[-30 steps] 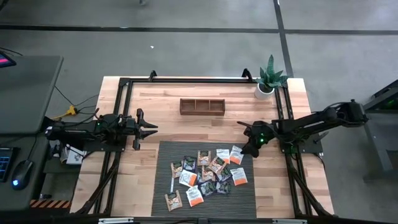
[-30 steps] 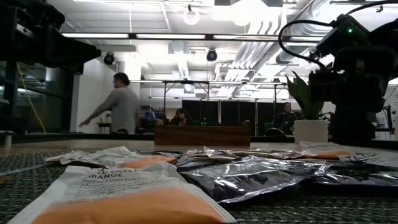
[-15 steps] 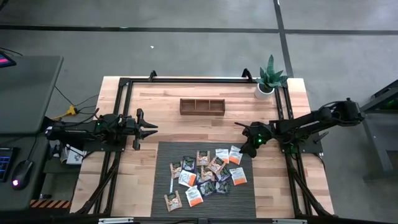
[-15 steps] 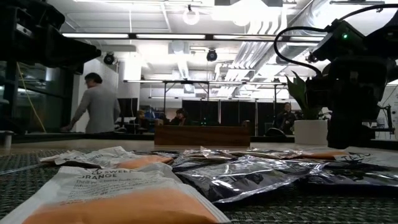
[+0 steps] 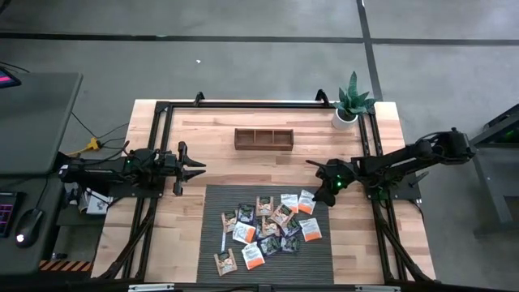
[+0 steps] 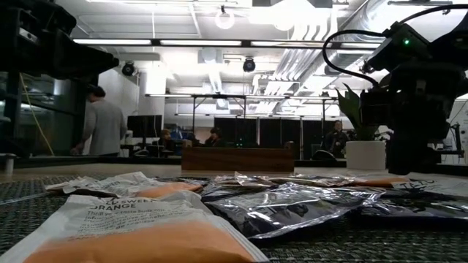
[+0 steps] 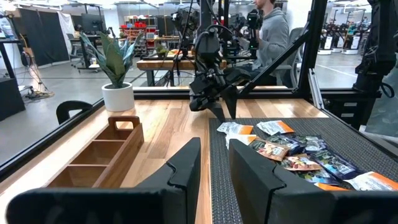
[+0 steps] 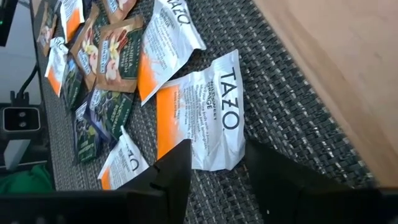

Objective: Pick & Place Tea
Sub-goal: Put the orange tea bag into the middle compartment of the wooden organizer

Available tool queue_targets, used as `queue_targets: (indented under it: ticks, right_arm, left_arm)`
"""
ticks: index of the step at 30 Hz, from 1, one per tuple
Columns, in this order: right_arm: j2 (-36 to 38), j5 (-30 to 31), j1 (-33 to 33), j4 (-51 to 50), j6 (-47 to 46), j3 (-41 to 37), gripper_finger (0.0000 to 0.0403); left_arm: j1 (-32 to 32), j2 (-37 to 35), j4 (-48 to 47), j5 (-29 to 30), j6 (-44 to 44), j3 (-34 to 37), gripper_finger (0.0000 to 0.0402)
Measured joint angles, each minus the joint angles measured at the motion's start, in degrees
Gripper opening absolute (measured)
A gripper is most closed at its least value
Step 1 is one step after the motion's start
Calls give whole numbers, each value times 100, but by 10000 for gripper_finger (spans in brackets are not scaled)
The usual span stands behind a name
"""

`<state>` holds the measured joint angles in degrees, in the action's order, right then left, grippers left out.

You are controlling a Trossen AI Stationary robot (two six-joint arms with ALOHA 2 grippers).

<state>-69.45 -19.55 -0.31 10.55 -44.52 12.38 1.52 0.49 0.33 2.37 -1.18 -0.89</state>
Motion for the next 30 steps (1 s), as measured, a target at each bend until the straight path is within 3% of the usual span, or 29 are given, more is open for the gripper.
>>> queue_targets:
  ticks: [15,30]
  right_arm:
    - [0,13,201,24,225,270,140]
    - [-4,969,407,-1366,1016,867,140]
  left_arm:
    - [-1,2,-1,-2,1,1,82]
    - [0,2,-2,-2,0,-2,82]
